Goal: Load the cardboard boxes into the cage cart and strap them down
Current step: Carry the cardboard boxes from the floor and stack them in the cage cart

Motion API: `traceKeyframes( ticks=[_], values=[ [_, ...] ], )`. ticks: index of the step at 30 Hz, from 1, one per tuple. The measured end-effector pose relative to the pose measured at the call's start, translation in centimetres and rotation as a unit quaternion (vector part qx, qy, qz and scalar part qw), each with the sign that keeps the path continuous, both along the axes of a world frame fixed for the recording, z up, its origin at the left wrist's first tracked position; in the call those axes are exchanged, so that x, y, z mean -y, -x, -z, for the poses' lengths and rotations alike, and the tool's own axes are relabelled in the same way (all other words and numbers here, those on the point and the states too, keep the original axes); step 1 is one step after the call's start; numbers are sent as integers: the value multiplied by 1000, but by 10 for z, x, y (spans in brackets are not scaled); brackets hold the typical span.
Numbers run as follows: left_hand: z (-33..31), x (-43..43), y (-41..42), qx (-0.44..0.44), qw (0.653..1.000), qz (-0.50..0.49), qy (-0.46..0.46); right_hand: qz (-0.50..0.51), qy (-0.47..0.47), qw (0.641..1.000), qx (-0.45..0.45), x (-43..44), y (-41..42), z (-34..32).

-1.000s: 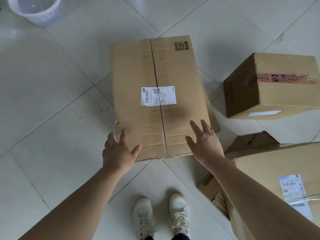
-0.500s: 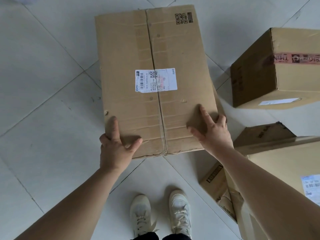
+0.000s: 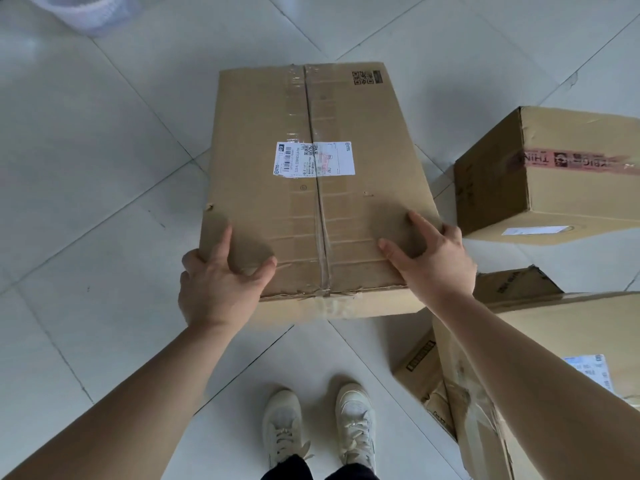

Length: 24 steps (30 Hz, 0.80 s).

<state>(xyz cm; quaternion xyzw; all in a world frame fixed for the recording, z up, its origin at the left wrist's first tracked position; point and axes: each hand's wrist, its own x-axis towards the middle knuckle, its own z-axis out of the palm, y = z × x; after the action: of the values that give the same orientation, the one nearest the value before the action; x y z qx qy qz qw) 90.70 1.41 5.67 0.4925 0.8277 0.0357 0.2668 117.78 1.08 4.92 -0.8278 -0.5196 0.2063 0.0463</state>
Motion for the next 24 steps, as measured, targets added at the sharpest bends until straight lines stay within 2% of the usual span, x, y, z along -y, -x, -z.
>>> traceKeyframes(
  ticks=[12,24],
  values=[
    [-145,42,53,-22,997,-80,5,-94,15,995,-4,-7,52,-142],
    [-337,140,103,-23,965,-249,-76,-276,-47,960,-21,3,135,-355]
  ],
)
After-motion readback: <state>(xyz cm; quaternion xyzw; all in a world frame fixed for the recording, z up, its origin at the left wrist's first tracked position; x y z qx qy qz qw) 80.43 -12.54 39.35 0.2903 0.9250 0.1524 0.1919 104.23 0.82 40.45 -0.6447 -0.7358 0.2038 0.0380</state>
